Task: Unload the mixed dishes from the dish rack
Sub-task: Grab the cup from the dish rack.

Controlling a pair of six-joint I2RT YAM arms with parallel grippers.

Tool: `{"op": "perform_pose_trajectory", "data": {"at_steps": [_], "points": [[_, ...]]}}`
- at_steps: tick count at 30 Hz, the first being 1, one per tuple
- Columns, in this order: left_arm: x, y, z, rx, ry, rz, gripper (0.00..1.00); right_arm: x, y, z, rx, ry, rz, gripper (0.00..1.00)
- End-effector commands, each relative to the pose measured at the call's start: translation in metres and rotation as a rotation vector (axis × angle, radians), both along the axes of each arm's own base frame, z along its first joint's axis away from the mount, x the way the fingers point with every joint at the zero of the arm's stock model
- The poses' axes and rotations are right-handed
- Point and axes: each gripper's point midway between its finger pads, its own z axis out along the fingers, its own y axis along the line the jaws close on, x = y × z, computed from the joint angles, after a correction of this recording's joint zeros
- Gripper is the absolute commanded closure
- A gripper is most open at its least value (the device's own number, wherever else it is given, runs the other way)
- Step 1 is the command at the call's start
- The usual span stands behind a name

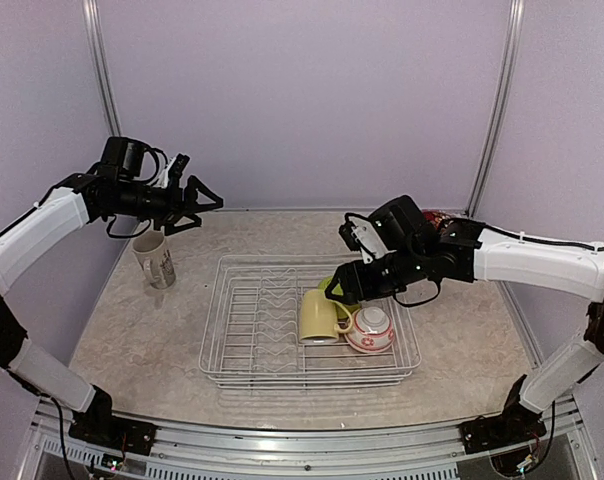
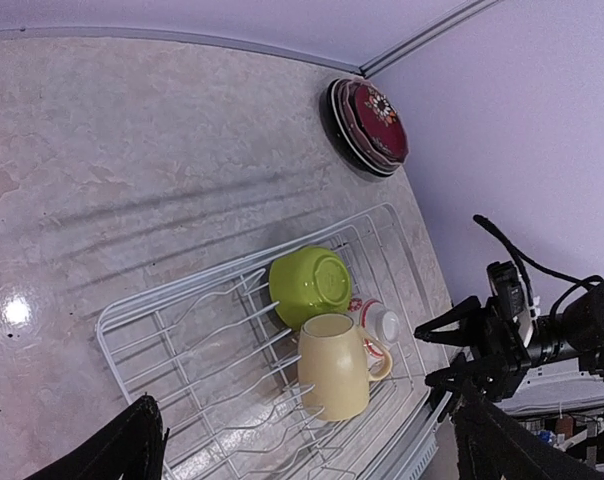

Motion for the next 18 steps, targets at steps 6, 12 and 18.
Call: {"op": "perform_pose_trajectory", "data": {"at_steps": [6,12,18], "points": [[-0.001,-0.005,-0.002,0.027,-0.009,-0.015,0.04,-0.007,-0.006,-0.048,-0.023,0.171,0.157,0.26],[-0.001,-0.006,-0.004,0.030,0.002,-0.020,0.04,-0.001,-0.002,-0.071,-0.029,0.219,0.207,0.28],[-0.001,-0.008,-0.008,0.035,0.012,-0.028,0.04,-0.007,0.009,-0.078,0.045,0.260,0.267,0.50]]}}
